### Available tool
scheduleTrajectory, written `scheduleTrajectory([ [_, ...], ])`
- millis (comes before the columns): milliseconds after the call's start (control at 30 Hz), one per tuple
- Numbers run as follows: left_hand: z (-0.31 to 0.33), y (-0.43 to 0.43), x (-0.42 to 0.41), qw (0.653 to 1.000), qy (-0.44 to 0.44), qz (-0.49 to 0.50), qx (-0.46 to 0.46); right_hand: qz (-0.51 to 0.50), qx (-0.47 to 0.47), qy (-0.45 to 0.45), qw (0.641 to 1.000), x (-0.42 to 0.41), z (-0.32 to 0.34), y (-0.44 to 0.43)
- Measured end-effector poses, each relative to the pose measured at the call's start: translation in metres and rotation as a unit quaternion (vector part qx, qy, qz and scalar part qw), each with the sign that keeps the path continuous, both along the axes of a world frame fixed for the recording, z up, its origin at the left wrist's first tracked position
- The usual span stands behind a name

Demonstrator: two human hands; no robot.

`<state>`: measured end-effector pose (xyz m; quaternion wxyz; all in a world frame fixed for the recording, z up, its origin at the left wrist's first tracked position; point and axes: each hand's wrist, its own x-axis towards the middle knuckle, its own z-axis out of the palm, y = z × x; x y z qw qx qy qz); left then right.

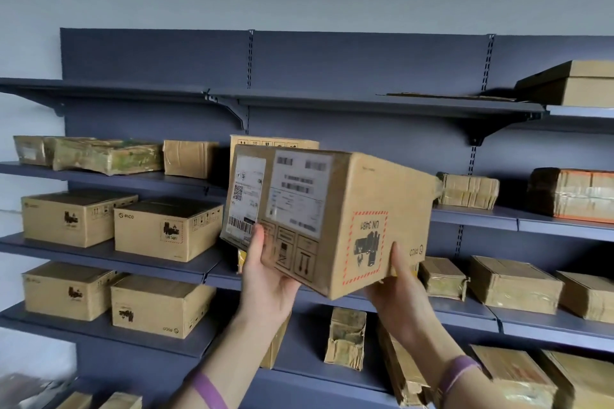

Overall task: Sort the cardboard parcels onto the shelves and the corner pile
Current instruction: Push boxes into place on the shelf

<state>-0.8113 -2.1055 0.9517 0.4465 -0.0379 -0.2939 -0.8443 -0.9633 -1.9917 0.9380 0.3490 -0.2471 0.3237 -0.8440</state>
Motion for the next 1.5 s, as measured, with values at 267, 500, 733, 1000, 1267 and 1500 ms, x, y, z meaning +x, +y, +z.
scheduleTrajectory([
  [267,0.003,0.026,-0.006,0.998,-0.037,0.028,-0.052,0.094,-0.018,0.016,0.995,0.028,0.011,-0.009],
  [500,-0.013,0.02,-0.018,0.997,-0.067,0.039,0.001,0.085,-0.027,-0.027,0.996,0.025,0.008,-0.009],
  [733,-0.009,0.013,-0.006,0.997,-0.057,0.045,-0.006,0.079,0.015,0.001,0.997,0.015,0.003,-0.013],
  [1000,-0.012,-0.023,0.011,0.998,-0.062,0.005,-0.016,-0.032,-0.032,-0.102,0.994,-0.025,-0.006,0.007],
  [1267,-0.002,-0.019,-0.023,0.996,-0.012,-0.08,-0.039,-0.132,-0.075,-0.077,0.985,-0.038,0.008,0.018],
  [1500,0.007,-0.001,-0.066,0.992,0.003,-0.124,-0.035,-0.259,-0.1,-0.089,0.956,-0.067,0.021,0.015],
])
